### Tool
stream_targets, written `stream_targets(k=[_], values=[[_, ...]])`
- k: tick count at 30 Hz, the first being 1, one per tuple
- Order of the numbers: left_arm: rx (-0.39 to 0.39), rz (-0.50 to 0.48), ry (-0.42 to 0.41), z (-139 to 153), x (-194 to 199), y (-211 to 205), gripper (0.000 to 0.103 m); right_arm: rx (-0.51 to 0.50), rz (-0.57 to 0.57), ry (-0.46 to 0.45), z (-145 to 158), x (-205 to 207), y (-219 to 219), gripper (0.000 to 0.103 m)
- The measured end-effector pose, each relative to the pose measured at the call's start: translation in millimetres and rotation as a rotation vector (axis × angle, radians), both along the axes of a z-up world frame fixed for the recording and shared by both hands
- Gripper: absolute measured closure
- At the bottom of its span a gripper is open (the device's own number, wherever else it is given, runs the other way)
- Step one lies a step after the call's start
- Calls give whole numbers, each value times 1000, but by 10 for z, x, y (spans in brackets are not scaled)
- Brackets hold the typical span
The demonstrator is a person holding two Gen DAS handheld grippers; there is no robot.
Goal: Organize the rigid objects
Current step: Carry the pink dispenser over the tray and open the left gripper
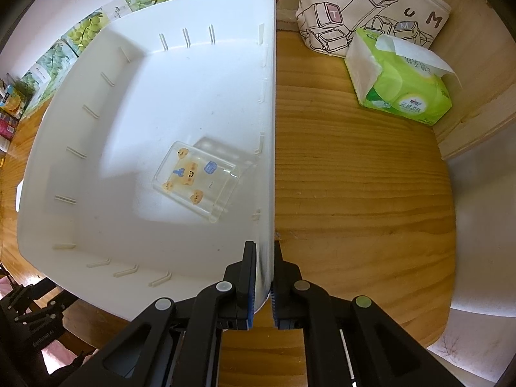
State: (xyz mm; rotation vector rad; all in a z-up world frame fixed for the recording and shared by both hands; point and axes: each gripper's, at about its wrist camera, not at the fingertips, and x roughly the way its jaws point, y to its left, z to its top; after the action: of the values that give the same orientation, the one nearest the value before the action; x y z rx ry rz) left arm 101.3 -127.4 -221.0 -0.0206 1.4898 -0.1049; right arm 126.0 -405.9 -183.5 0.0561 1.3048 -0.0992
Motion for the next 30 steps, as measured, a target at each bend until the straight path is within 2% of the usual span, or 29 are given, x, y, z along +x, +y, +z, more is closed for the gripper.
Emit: stream_targets(k=[8,13,20,26,30], values=[[18,80,-31,200,37,287,38,3,14,6,-31,30,0,94],[32,122,-85,413,79,442,38,1,25,16,-65,66,2,94],[43,161,-224,874,150,510,37,18,24,15,-122,139,-14,94],[-6,151,-384,1131,345,505,37,17,50,-30,-129,237,-20,94],[-60,128,-460,1241,394,463,37,-3,84,-76,-130,316,-3,94]])
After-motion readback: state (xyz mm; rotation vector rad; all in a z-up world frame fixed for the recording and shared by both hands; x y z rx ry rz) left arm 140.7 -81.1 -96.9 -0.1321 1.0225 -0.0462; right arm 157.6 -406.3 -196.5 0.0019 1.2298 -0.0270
